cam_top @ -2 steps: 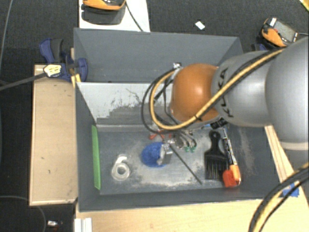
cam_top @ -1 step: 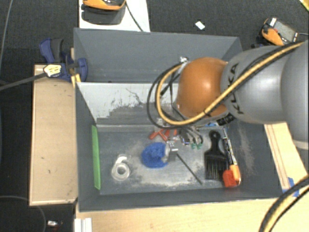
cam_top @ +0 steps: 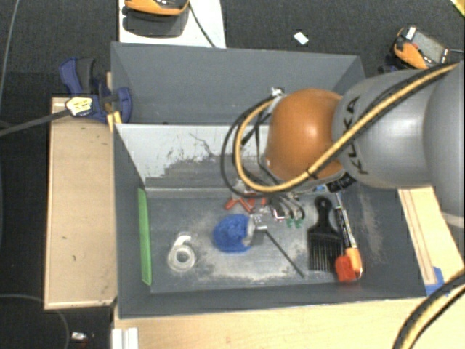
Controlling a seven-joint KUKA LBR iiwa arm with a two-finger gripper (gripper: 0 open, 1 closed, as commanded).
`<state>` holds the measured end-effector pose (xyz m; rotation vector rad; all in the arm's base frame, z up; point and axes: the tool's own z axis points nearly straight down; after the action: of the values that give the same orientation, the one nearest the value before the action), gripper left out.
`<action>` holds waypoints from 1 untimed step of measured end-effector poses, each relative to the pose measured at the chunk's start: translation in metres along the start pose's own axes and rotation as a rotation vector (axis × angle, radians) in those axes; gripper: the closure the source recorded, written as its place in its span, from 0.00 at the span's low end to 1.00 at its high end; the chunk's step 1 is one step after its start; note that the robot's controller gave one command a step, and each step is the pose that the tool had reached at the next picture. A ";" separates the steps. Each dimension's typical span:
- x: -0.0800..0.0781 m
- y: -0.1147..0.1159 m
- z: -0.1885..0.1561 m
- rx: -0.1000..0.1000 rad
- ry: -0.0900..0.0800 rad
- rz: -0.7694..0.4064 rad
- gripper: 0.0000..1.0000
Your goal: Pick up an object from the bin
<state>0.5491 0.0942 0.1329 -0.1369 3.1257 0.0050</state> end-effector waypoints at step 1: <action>0.015 -0.003 0.066 -0.001 0.002 -0.026 0.00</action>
Offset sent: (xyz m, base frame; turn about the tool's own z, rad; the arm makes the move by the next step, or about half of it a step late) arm -0.0169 0.0098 -0.0629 0.0101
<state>0.5352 0.0904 0.0672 -0.1781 3.1255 0.0057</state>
